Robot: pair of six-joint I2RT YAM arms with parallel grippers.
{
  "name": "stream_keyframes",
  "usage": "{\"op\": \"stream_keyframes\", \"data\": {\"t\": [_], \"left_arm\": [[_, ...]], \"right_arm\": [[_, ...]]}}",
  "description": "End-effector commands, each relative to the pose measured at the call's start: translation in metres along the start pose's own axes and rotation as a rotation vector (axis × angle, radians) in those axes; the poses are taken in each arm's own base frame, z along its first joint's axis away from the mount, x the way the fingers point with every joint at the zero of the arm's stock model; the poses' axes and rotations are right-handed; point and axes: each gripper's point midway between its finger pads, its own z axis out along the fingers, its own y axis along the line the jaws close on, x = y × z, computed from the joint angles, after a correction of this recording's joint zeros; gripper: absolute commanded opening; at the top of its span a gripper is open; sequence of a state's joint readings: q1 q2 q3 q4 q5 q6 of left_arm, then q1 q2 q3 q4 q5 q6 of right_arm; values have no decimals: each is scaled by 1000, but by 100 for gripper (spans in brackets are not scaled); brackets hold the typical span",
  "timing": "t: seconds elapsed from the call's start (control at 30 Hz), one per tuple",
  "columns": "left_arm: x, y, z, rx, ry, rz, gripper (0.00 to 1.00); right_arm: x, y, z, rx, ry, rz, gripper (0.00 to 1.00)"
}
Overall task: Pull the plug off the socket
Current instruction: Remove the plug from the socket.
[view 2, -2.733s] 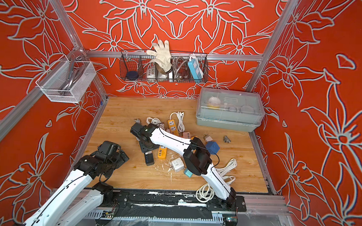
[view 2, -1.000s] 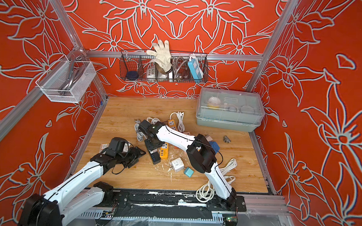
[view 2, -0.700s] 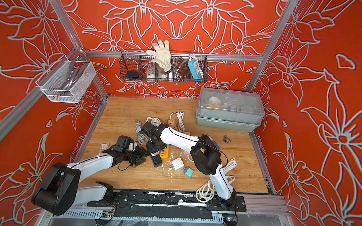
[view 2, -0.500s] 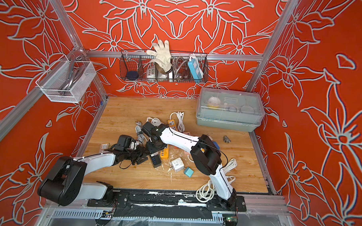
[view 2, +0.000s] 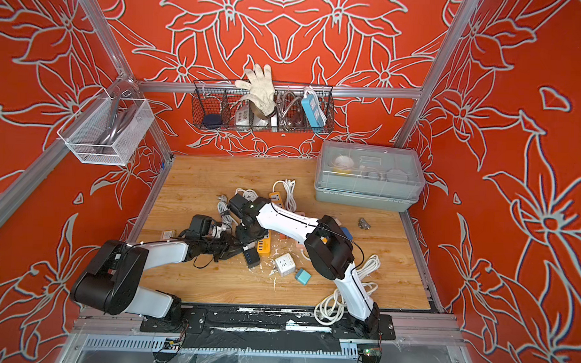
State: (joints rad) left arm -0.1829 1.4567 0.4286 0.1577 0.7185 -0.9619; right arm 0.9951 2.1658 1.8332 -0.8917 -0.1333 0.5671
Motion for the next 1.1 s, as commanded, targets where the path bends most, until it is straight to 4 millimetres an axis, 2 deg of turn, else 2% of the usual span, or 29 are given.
{"op": "stream_keyframes", "data": {"t": [0.0,0.1,0.17,0.33,0.43,0.53,0.63,0.7,0.77,0.93,1.0,1.07], "left_arm": [[11,76,0,-267,-18,-165,28],[15,90,0,-313,-5,-206,27],[15,97,0,-330,2,-226,26],[14,106,-1,-343,12,-271,25],[11,107,0,-341,14,-281,25],[9,107,1,-337,17,-282,25],[9,108,1,-340,23,-282,24],[9,108,2,-339,26,-278,24],[8,107,2,-340,29,-272,24],[7,107,3,-344,36,-268,24],[7,109,4,-348,39,-272,24],[8,109,4,-349,42,-274,24]], "right_arm": [[-15,11,-12,-2,-12,16,11],[-27,-1,-25,24,-35,32,11],[-25,-2,-30,21,-45,24,11],[-2,18,-29,-1,-67,10,11],[-3,32,-31,13,-101,-1,10],[-21,22,-39,73,-118,12,10],[-32,2,-40,82,-102,61,10],[-30,-7,-42,98,-93,71,10],[-23,-9,-44,93,-91,75,10],[8,18,-29,33,-73,78,10],[6,27,-28,28,-73,67,10],[-6,27,-36,50,-91,62,10]]}}
